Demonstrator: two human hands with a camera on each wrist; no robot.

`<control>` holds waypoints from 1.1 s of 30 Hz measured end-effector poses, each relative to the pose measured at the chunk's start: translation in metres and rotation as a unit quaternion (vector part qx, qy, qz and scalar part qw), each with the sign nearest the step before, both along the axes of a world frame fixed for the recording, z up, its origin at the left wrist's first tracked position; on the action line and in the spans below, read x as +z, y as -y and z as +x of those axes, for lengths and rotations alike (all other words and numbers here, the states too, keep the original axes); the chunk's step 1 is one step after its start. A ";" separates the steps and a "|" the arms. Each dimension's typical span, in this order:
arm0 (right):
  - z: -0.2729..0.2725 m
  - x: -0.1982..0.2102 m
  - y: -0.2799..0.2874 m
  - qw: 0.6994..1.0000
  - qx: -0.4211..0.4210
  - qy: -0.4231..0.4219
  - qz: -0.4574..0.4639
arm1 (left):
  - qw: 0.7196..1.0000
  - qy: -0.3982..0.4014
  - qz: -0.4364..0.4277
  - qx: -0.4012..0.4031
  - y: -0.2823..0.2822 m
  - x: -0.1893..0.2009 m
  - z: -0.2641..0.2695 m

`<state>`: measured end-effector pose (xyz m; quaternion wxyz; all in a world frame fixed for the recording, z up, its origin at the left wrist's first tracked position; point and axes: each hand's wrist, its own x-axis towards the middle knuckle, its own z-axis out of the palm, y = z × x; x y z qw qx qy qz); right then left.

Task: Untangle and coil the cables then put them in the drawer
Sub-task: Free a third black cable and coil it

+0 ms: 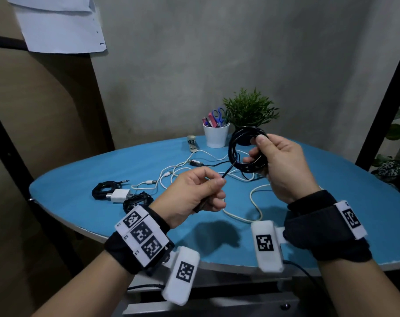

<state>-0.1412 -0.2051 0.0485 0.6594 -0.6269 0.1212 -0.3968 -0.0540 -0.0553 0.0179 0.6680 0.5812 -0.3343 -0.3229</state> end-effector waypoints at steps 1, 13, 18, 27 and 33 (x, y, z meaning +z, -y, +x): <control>0.000 0.000 0.000 1.000 0.003 0.000 -0.003 | 0.999 0.028 0.017 -0.015 -0.002 0.000 0.001; -0.003 0.001 -0.014 0.998 0.067 -0.011 -0.009 | 0.950 0.269 0.114 0.109 0.000 0.000 0.019; -0.006 0.004 -0.014 0.997 0.072 -0.014 -0.023 | 0.969 0.110 -0.044 0.215 -0.004 0.009 0.034; 0.000 0.001 -0.016 0.994 0.103 -0.010 0.030 | 0.961 -0.067 -0.169 0.210 0.005 0.011 0.031; -0.001 0.000 -0.016 0.990 0.130 -0.013 0.051 | 0.963 -0.168 -0.178 0.109 0.018 0.013 0.008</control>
